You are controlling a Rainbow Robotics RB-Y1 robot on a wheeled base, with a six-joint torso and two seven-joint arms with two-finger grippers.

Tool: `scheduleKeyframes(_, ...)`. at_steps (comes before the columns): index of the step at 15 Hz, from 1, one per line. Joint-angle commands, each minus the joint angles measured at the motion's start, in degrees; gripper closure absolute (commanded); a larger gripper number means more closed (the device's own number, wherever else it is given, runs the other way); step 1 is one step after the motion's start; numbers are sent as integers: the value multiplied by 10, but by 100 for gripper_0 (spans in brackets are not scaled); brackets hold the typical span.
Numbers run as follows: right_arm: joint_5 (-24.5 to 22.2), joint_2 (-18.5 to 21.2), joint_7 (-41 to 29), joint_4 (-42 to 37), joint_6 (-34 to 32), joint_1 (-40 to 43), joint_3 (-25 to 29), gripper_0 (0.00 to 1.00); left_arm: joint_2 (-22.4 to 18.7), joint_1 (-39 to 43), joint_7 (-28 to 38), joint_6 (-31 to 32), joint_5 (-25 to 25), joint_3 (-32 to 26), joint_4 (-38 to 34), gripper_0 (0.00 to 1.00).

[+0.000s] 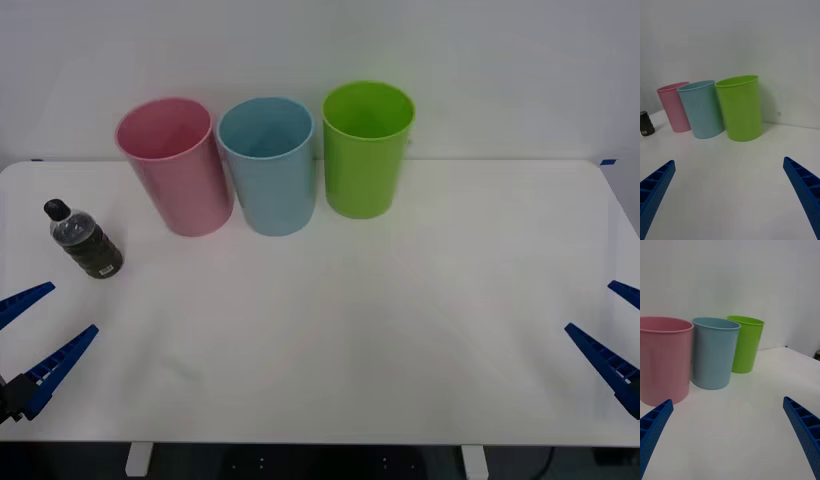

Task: Grasp the object on the table and drop it into the matching bin: aluminum can to the light blue bin, PET bottle to the pink bin.

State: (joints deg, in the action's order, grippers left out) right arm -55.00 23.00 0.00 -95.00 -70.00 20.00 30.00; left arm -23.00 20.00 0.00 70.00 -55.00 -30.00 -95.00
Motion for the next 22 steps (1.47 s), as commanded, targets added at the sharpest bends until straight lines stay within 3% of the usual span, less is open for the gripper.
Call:
scheduleKeyframes(1,0,0,0,0,0,0,0,0,0,0,0,0,0,0,0,0)
scheduleKeyframes(3,0,0,0,0,0,0,0,0,17,-4,0,-5,4,-8,10,0)
scheduleKeyframes(7,0,0,0,0,0,0,0,0,12,-3,0,-23,10,-9,10,0)
scheduleKeyframes(15,0,0,0,0,0,0,0,0,13,14,-14,-218,-34,46,10,0)
scheduleKeyframes(22,0,0,0,0,0,0,0,0,15,7,-15,-355,-32,103,18,0)
